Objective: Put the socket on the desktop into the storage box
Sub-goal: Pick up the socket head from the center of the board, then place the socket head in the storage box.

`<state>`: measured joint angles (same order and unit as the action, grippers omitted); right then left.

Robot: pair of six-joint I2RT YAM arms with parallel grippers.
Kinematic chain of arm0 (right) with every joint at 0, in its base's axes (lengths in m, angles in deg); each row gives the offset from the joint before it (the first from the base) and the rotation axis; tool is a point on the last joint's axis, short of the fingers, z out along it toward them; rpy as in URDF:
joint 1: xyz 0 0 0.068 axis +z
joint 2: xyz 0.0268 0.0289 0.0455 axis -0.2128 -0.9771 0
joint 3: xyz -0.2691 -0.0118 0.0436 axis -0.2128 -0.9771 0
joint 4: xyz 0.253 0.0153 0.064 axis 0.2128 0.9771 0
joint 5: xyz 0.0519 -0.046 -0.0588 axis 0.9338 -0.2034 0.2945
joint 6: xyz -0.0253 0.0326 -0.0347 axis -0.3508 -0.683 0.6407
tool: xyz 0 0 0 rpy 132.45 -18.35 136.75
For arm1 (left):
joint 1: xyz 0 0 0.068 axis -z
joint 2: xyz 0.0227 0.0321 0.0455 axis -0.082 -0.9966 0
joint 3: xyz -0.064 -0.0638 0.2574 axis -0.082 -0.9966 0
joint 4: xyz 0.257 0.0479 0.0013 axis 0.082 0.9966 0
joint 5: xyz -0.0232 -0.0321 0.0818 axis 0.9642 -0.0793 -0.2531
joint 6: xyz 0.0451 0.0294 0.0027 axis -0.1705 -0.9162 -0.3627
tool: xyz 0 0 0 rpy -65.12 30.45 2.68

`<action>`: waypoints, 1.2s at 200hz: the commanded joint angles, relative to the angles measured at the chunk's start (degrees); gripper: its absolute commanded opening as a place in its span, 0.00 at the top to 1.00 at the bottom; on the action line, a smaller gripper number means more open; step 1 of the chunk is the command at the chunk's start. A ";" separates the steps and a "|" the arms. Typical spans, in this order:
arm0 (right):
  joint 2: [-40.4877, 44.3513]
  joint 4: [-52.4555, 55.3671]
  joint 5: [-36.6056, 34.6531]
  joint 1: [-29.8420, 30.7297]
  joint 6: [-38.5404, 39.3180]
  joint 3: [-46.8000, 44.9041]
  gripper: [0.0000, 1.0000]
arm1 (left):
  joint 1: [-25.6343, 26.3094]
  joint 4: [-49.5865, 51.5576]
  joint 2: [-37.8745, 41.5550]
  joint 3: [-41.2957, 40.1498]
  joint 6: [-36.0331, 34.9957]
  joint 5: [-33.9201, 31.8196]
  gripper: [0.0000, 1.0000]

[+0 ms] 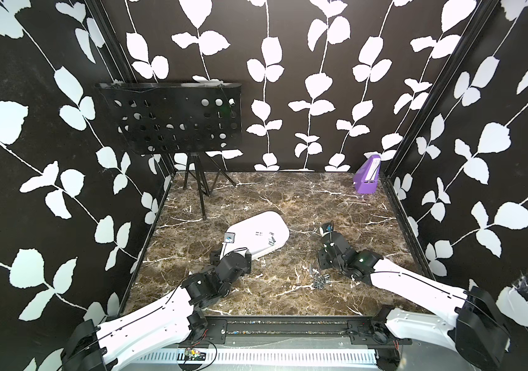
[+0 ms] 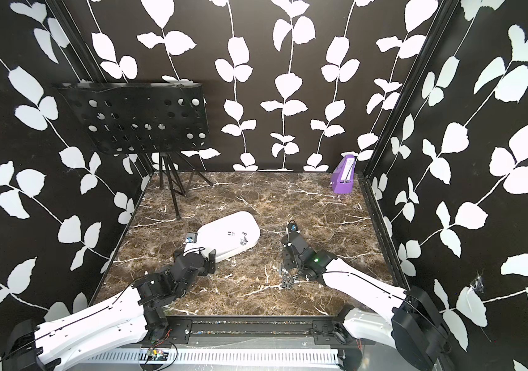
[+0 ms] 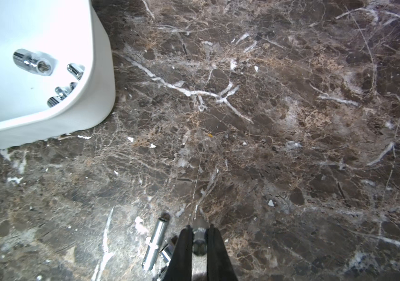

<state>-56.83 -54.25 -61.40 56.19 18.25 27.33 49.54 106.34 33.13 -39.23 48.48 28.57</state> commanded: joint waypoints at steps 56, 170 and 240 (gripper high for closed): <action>-21.88 3.21 2.26 6.96 -1.20 27.24 1.00 | 0.16 0.98 10.39 -1.74 -0.15 -3.74 0.02; -50.51 7.57 7.01 8.47 0.73 57.88 0.90 | 0.12 -3.85 9.01 -2.39 -2.46 2.81 0.01; -35.90 10.47 5.22 9.40 6.89 48.28 0.53 | 0.16 -7.07 9.69 -3.03 -5.20 9.15 0.01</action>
<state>-104.39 -45.07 -54.60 64.64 21.53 81.79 49.54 102.97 42.22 -42.03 45.85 32.96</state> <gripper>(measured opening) 0.469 0.987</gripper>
